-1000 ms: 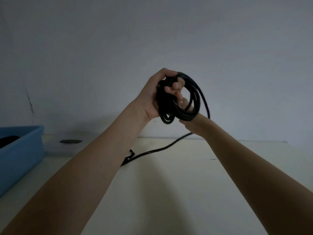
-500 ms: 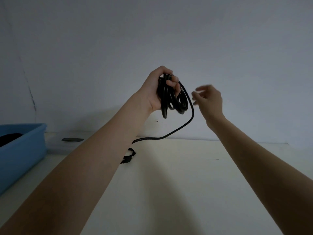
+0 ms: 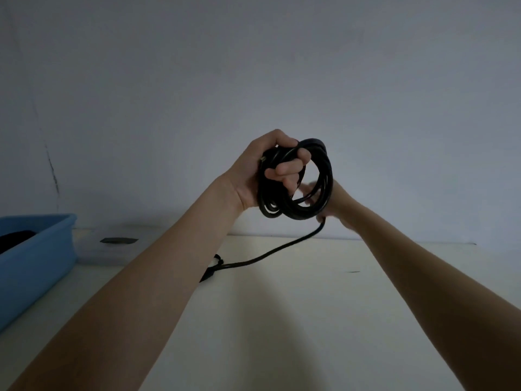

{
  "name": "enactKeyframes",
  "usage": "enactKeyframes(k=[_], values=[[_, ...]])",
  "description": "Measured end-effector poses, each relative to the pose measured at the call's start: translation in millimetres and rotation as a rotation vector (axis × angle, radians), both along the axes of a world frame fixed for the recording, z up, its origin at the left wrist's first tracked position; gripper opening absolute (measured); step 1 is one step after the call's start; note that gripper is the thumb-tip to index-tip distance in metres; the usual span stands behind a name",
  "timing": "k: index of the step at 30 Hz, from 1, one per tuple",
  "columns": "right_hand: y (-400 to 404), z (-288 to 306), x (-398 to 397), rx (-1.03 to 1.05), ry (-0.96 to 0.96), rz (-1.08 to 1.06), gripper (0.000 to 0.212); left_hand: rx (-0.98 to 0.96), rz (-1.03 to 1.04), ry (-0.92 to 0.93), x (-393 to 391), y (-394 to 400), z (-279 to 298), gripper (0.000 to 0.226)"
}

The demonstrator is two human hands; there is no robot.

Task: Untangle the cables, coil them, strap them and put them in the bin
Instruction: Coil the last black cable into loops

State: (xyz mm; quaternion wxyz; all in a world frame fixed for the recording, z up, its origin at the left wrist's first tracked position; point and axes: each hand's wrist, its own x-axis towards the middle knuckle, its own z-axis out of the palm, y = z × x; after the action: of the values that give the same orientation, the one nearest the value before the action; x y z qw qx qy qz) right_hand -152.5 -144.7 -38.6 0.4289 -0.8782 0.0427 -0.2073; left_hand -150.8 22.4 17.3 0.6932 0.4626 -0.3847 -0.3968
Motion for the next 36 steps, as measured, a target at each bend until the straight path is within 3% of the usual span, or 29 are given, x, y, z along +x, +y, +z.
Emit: enactKeyframes(k=[4, 8, 11, 13, 20, 26, 31, 36], values=[[2.9, -13.7, 2.1, 0.027, 0.144, -0.023, 0.032, -0.201, 0.054, 0.079, -5.9, -13.7, -4.6, 0.015], [9.4, -15.4, -1.4, 0.129, 0.117, -0.025, 0.026, -0.582, 0.377, 0.303, 4.4, -33.4, 6.9, 0.021], [12.0, -13.4, -2.4, 0.179, 0.025, 0.044, 0.021, -0.637, 0.610, 0.237, 20.9, -34.4, 19.5, 0.017], [13.3, -7.3, -4.1, 0.100, -0.017, 0.077, 0.012, -0.626, 0.695, 0.154, 31.6, -32.0, 20.3, 0.014], [33.6, 17.9, -6.0, -0.224, -0.029, 0.112, 0.025, -0.480, 0.970, -0.113, 48.7, -33.4, 18.9, 0.019], [31.7, 36.6, -15.4, -0.465, 0.112, 0.101, 0.014, -0.346, 1.170, -0.354, 68.5, -15.2, 25.6, 0.020], [27.2, 46.9, -17.5, -1.082, -0.078, -0.189, 0.031, 0.114, 0.984, -0.584, 68.0, -12.5, 3.9, 0.022], [14.5, 39.6, -21.4, -1.341, -0.163, -0.175, 0.033, 0.369, 0.609, -0.382, 47.2, -6.6, -13.4, 0.025]])
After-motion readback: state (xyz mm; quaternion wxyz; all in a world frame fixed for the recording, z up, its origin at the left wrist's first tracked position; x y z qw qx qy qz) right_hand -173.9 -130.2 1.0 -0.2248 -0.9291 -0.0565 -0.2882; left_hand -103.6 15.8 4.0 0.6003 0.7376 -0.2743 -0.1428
